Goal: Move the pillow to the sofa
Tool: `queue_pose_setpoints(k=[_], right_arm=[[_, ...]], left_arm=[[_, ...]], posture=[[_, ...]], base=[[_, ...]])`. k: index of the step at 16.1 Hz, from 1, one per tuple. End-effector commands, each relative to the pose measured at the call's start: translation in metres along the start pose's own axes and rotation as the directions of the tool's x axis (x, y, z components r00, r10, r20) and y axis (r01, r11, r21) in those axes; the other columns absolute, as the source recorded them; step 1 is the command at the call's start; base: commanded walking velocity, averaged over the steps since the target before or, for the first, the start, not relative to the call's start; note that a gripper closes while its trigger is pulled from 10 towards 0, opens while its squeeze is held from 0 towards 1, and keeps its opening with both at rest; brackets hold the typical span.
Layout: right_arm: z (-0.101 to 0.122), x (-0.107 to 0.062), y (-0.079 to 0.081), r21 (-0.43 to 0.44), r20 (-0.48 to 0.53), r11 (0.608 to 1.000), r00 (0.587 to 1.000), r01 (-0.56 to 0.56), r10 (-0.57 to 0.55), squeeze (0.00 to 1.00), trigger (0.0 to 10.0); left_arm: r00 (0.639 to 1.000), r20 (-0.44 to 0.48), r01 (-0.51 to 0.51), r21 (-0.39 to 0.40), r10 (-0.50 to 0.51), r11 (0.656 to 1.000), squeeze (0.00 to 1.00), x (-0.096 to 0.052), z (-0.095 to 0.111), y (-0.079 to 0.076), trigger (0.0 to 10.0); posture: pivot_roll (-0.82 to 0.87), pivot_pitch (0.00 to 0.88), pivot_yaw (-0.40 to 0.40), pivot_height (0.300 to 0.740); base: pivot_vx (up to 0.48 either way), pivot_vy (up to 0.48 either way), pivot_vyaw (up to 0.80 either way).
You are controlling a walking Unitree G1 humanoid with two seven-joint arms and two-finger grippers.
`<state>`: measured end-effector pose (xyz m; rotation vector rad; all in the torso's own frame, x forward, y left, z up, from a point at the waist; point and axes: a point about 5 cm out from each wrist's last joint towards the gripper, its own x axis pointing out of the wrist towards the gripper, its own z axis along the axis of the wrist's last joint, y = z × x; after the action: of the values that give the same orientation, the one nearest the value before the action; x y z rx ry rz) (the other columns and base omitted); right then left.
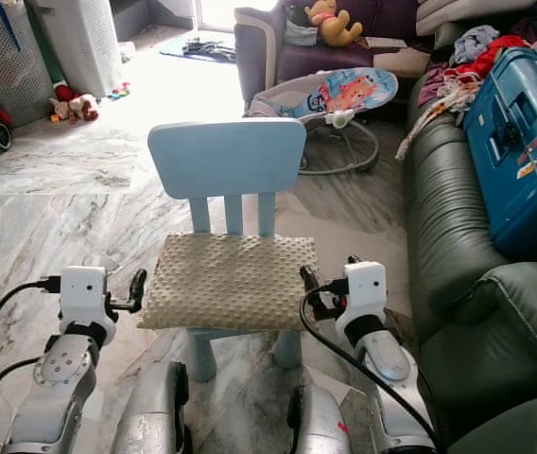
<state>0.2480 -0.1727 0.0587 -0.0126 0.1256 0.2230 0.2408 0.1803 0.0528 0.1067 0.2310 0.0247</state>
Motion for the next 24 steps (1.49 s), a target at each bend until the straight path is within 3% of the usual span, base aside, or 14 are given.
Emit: queue_pose_setpoints(k=[1, 7, 17, 18, 19, 21, 22, 23, 24], right_arm=[[0.0029, 0.0015, 0.0007, -0.002, 0.01, 1.0, 1.0, -0.011, 0.011, 0.0, 10.0], [0.0024, 0.0015, 0.0026, -0.001, 0.009, 1.0, 1.0, -0.015, 0.015, 0.0, 10.0], [0.0023, 0.0031, 0.0022, -0.012, 0.007, 1.0, 1.0, -0.022, 0.022, 0.0, 10.0], [0.0027, 0.0035, 0.0029, -0.004, 0.011, 1.0, 1.0, -0.027, 0.027, 0.26, 10.0], [0.0033, 0.004, 0.0034, 0.021, 0.017, 0.999, 0.999, -0.03, 0.029, 1.0, 10.0], [0.0029, 0.0041, 0.0023, 0.008, 0.012, 1.0, 1.0, -0.017, 0.017, 1.0, 10.0], [0.0013, 0.0043, 0.0015, 0.0, 0.002, 1.0, 1.0, -0.015, 0.015, 0.9, 10.0], [0.0012, 0.0042, 0.0015, -0.001, 0.001, 1.0, 1.0, -0.016, 0.016, 0.0, 10.0], [0.0013, 0.004, 0.0018, -0.002, 0.0, 1.0, 1.0, -0.018, 0.018, 0.0, 10.0]], left_arm=[[1.0, 0.011, 0.007, -0.003, -0.007, 1.0, 0.0, 0.0018, 0.0049, -0.0007, 10.0], [1.0, 0.011, -0.026, 0.03, 0.026, 0.999, 0.0, 0.0024, 0.0046, 0.0019, 10.0], [0.999, 0.02, -0.038, 0.04, 0.037, 0.998, 0.0, 0.002, 0.0055, 0.0057, 10.0], [0.999, 0.02, -0.039, 0.04, 0.038, 0.998, 0.0, 0.0019, 0.0057, 0.0058, 10.0], [0.999, 0.02, -0.04, 0.042, 0.039, 0.998, 0.0, 0.0019, 0.0056, 0.0059, 10.0], [0.999, 0.018, -0.042, 0.043, 0.042, 0.998, 0.0, 0.0015, 0.0053, 0.0061, 10.0], [0.999, 0.016, -0.042, 0.045, 0.041, 0.998, 0.0, 0.0014, 0.0051, 0.0062, 10.0], [0.999, 0.015, -0.041, 0.046, 0.04, 0.998, 0.0, 0.0013, 0.0049, 0.0062, 10.0], [0.999, 0.015, -0.034, 0.046, 0.033, 0.998, 0.0, 0.0014, 0.0045, 0.0058, 10.0]], posture=[[0.02, 0.0, -0.028, 0.589], [0.02, 0.0, -0.028, 0.519], [0.02, 0.0, -0.029, 0.519], [0.02, 0.0, -0.029, 0.519], [0.02, 0.0, -0.029, 0.519], [0.02, 0.0, -0.031, 0.519], [0.02, 0.0, -0.03, 0.519], [0.02, 0.0, -0.029, 0.519], [0.02, 0.0, -0.029, 0.519]], base=[[0.0, 0.0, 0.0], [0.0, 0.0, 0.0], [0.0, 0.0, 0.0], [0.0, 0.0, 0.0], [0.0, 0.0, 0.0], [0.0, 0.0, 0.0], [0.0, 0.0, 0.0], [0.0, 0.0, 0.0], [0.0, 0.0, 0.0]])
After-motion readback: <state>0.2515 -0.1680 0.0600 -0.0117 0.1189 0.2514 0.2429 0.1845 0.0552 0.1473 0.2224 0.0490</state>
